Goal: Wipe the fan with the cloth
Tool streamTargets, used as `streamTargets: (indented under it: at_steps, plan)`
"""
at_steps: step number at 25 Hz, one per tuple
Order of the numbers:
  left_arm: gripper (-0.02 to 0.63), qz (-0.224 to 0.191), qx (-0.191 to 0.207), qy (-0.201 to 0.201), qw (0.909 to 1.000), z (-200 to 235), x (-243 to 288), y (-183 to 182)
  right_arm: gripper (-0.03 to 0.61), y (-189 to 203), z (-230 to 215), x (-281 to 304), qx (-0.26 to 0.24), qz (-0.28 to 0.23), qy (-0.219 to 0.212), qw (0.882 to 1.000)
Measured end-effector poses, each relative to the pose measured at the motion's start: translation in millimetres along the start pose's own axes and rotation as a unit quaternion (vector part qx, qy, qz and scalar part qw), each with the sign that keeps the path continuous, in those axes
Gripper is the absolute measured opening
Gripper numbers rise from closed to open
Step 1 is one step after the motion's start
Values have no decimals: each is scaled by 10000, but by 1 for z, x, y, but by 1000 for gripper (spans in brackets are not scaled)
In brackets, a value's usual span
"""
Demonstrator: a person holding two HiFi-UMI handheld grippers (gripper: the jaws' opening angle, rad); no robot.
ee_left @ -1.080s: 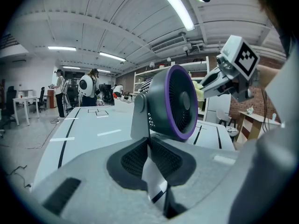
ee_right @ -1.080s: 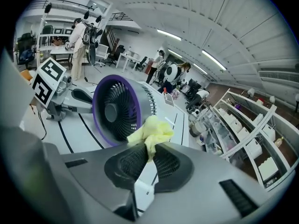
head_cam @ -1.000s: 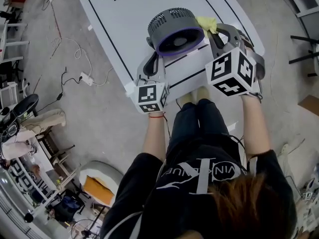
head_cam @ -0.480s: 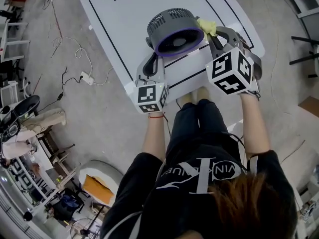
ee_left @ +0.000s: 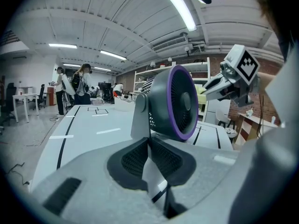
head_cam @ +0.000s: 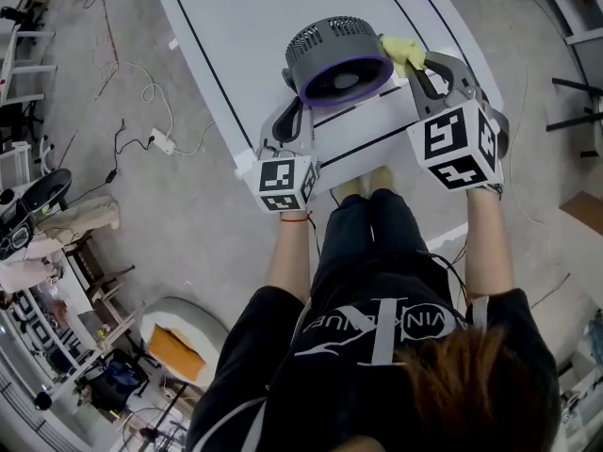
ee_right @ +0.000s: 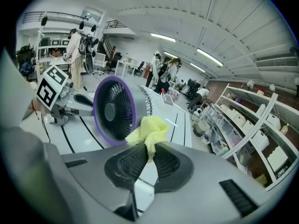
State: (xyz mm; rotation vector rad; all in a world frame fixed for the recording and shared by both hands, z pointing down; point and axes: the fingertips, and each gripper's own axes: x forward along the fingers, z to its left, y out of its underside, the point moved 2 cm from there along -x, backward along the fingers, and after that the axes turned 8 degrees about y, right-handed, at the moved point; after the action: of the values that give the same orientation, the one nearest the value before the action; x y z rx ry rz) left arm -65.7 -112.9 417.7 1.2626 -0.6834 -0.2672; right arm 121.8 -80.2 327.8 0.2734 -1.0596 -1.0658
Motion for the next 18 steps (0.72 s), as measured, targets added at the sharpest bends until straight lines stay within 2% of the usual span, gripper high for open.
streamTargets:
  at_steps: [3, 6, 8, 10, 14, 18]
  plan:
    - [35, 1, -16, -3, 10000, -2, -1, 0, 29, -31, -11, -16, 41, -426, 61, 9991]
    - [37, 51, -96, 42, 9999, -2, -3, 1, 29, -73, -1, -26, -245, -842, -38, 9961]
    - [37, 55, -129, 37, 9999, 0, 0, -1, 29, -102, 12, -22, -607, -1066, -257, 9921]
    - [35, 48, -141, 30, 9999, 2, 4, -3, 29, -125, 26, -13, -1207, -1154, -447, 9849]
    - [35, 82, -106, 66, 9999, 1, 4, 0, 29, -147, 65, 1, -2495, -898, -982, 9592]
    - [35, 94, -61, 135, 9998, -3, 1, 5, 29, -151, 100, 13, -3804, -395, -1411, 9131]
